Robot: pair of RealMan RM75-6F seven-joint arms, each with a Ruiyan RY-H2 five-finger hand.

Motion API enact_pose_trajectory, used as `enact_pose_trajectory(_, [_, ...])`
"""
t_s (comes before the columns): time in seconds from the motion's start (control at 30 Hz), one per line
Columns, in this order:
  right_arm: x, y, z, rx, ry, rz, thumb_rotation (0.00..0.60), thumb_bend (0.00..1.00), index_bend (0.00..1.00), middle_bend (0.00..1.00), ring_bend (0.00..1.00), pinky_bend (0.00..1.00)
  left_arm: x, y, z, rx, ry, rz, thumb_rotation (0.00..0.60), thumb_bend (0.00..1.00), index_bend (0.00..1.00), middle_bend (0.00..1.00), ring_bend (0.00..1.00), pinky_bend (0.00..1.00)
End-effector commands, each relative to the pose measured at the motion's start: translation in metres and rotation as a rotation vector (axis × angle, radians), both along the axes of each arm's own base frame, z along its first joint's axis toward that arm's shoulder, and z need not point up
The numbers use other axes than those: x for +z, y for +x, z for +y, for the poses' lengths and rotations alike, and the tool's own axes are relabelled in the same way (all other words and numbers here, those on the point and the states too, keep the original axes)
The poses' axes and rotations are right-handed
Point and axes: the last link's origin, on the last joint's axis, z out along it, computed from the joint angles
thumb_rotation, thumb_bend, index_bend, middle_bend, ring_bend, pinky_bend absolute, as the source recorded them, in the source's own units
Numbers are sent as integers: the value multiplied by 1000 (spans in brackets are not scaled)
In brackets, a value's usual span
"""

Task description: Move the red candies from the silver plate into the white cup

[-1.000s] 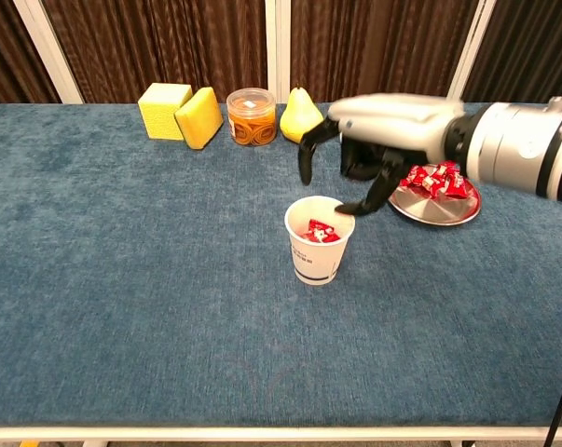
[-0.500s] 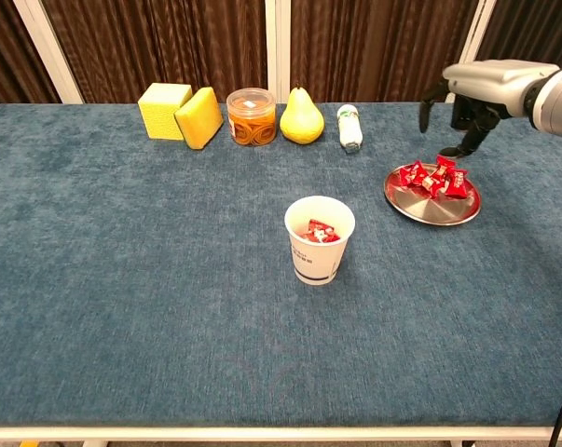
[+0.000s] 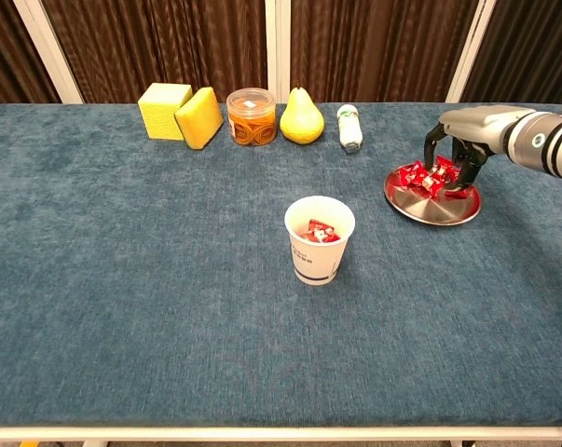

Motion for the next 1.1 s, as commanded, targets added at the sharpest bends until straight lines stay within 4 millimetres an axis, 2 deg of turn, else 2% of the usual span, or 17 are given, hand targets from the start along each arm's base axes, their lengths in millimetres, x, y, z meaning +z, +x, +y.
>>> enact_pose_trajectory(0.03, [-5, 0, -1, -5, 14, 8, 600, 223, 399, 979, 995, 1000, -1, 0, 1, -3, -3, 0, 600, 0, 216, 172, 141, 163])
enact_pose_trajectory(0.33, [-17, 9, 1, 13, 46, -10, 600, 224, 409, 979, 995, 1000, 0, -1, 1, 5, -1, 3, 600, 0, 216, 172, 141, 163])
enact_pose_trajectory(0.73, [-14, 3, -7, 3, 22, 9, 600, 227, 429, 979, 995, 1000, -1, -2, 0, 12, -3, 2, 600, 0, 216, 172, 141, 163])
enact_pose_trajectory(0.93, [-19, 2, -9, -5, 27, 15, 600, 285, 459, 979, 995, 1000, 0, -3, -1, 17, -2, 3, 600, 0, 216, 172, 141, 163])
enact_pose_trajectory(1.1, [-22, 2, -10, -2, 22, 17, 600, 363, 540, 979, 996, 1000, 1, -4, -1, 20, -1, 4, 600, 0, 216, 172, 141, 163])
